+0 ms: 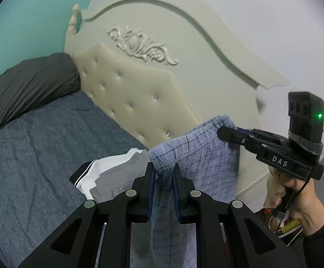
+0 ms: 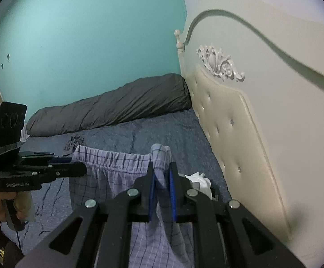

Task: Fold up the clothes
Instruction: 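Carry the held shorts with both grippers over the stack of folded clothes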

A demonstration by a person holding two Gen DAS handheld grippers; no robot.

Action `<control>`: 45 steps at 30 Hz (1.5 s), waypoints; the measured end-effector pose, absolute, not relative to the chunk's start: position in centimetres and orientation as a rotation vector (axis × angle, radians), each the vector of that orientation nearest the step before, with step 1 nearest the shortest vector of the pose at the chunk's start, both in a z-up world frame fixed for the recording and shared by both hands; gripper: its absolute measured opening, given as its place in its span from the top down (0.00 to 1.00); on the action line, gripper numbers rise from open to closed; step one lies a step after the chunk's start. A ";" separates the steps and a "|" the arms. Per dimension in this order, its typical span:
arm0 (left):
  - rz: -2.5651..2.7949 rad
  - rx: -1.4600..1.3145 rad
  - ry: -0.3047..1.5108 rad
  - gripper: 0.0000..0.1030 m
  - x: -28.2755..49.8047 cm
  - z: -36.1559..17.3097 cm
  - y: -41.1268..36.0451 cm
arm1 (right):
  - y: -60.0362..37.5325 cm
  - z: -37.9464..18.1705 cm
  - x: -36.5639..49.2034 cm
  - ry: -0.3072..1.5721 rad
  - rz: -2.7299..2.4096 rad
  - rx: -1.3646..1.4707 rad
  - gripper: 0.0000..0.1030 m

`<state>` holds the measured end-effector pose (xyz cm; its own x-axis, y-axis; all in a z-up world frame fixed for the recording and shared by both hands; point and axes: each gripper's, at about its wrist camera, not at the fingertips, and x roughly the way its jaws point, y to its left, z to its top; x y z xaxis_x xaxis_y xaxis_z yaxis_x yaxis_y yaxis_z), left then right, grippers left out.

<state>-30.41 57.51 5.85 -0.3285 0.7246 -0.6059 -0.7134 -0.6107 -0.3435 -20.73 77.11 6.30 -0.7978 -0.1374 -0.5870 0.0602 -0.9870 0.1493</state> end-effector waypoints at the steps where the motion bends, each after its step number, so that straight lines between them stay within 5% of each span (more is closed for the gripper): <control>1: 2.020 -0.944 -0.028 0.85 -30.9 5.4 57.5 | 77.1 6.0 -21.2 -0.182 -2.874 0.965 0.90; 28: 1.953 -1.199 -0.095 0.84 -38.5 -6.4 59.3 | 78.0 -3.9 -31.8 -0.035 -2.717 1.424 0.88; 32: 1.943 -1.212 -0.101 0.81 -38.5 -7.0 59.1 | 78.5 -3.7 -31.6 -0.047 -2.758 1.413 0.78; 35: 1.958 -1.203 -0.129 0.76 -38.5 -6.6 58.3 | 79.3 -3.1 -31.4 -0.060 -2.815 1.401 0.59; 38: 1.978 -1.187 -0.164 0.65 -38.6 -6.0 57.4 | 79.8 -1.6 -30.5 -0.107 -2.839 1.317 0.59; 41: 1.996 -1.168 -0.195 0.64 -38.6 -5.3 56.5 | 79.7 -0.3 -29.5 -0.135 -2.806 1.241 0.60; 45: 2.000 -1.116 -0.137 0.64 -37.3 -4.3 56.5 | 78.5 -0.5 -29.3 -0.063 -2.714 1.281 0.78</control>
<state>-37.28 56.54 -4.27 -0.2688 0.7016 -0.6600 -0.6050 -0.6561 -0.4511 -29.31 78.52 -0.54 -0.6278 -0.1439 -0.7650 0.1080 -0.9894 0.0974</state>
